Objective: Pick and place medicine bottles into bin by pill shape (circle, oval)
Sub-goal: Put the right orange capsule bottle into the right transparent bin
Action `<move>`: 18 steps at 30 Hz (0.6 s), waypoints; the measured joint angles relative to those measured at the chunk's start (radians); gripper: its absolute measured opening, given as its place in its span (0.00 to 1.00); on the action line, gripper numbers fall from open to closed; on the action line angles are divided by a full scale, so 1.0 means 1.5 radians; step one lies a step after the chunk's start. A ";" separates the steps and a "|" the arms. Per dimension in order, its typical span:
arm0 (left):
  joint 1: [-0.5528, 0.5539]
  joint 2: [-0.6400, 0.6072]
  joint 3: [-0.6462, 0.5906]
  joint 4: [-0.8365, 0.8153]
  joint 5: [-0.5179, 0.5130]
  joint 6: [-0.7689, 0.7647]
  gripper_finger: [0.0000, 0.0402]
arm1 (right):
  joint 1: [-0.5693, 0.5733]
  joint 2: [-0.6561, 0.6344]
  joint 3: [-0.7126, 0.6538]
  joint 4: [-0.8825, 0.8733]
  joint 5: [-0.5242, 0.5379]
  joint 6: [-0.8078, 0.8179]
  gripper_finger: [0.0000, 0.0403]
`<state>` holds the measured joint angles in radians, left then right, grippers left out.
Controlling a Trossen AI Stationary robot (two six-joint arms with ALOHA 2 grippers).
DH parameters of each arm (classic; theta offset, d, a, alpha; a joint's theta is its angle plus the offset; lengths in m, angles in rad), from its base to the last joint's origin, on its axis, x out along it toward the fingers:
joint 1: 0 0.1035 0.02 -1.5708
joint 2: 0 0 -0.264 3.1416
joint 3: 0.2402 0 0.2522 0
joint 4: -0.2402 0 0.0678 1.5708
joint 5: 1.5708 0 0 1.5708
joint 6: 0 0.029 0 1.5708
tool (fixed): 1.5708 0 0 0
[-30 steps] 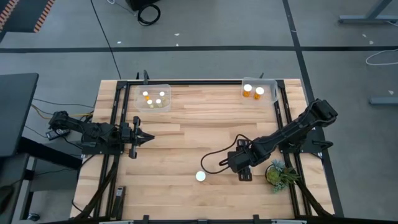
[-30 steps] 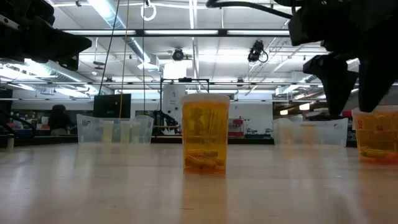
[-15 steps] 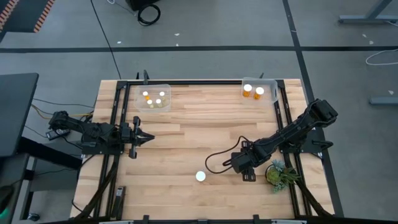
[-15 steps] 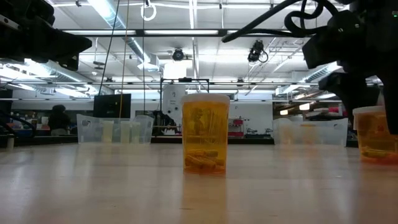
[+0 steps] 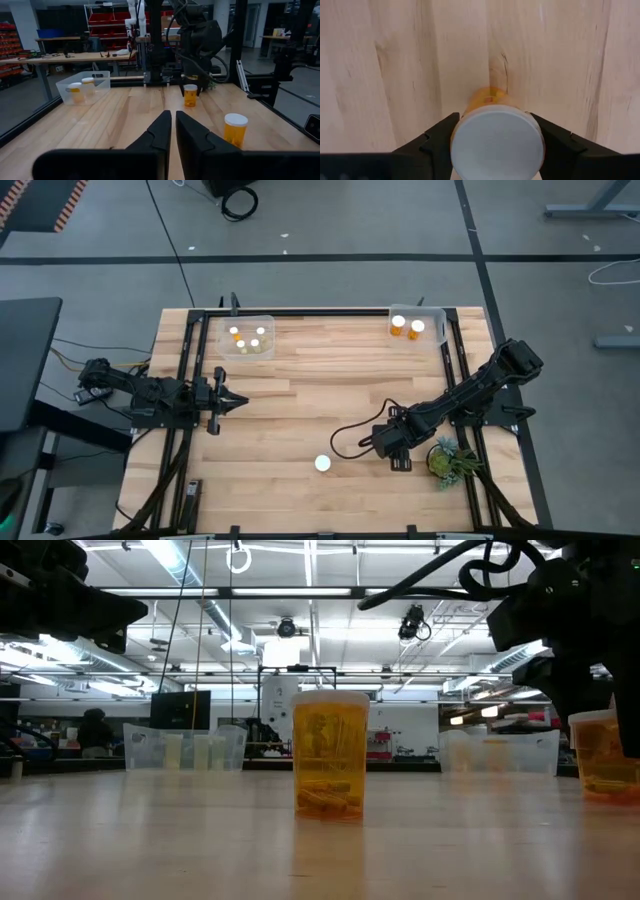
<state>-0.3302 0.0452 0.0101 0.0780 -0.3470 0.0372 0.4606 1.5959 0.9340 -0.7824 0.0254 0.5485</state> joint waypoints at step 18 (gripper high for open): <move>0.000 0.000 0.000 0.000 0.000 0.000 0.08 | -0.042 0.000 0.001 -0.078 0.002 -0.055 0.56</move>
<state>-0.3303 0.0454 0.0103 0.0780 -0.3470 0.0372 0.3976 1.5959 0.9352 -0.8988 0.0284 0.4664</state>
